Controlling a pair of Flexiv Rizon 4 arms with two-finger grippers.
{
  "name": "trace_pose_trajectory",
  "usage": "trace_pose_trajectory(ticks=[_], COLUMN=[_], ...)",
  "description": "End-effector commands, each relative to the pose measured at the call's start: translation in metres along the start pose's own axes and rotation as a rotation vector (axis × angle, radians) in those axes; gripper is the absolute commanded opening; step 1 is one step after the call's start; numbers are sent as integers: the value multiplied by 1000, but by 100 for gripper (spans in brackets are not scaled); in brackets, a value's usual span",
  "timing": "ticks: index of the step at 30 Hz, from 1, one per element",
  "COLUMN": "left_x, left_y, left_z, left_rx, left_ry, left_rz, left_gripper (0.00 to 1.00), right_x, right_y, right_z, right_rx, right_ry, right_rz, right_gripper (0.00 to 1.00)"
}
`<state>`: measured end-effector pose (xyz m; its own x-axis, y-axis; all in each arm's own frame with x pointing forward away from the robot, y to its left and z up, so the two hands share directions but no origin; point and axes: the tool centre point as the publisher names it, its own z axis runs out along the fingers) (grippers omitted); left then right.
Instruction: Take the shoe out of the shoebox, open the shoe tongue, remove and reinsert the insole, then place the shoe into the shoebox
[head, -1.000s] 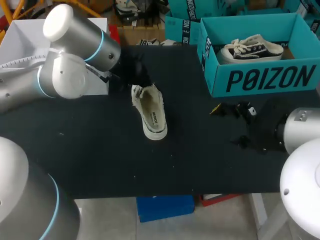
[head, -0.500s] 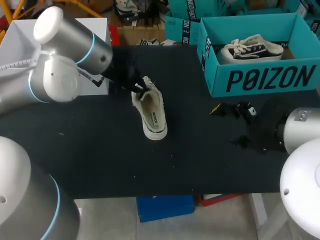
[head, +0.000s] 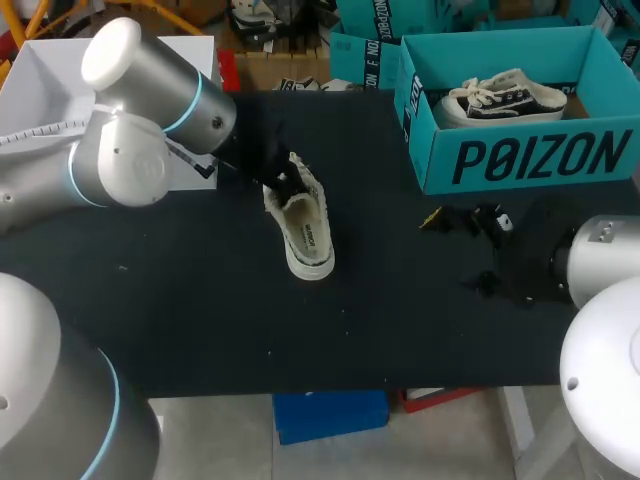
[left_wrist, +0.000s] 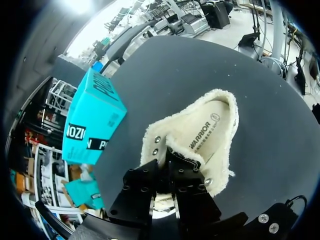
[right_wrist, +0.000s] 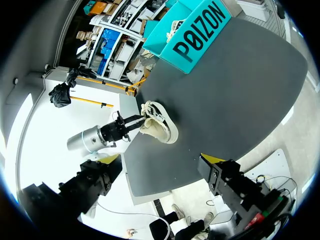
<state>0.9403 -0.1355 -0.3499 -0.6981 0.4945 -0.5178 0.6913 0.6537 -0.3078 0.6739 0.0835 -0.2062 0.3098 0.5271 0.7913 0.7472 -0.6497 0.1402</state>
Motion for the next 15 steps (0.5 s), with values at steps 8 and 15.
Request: trace_pose_trajectory(ticks=[8, 15], left_x=[7, 2], left_y=[2, 0], left_z=[10, -2], left_rx=[0, -7], left_ry=[24, 18], left_rz=[-6, 5], left_gripper=[11, 14], right_x=[-7, -7], right_y=[1, 1], right_z=[-6, -6], right_rx=[36, 36], right_ry=[14, 14], right_rz=[13, 13], right_gripper=[100, 100])
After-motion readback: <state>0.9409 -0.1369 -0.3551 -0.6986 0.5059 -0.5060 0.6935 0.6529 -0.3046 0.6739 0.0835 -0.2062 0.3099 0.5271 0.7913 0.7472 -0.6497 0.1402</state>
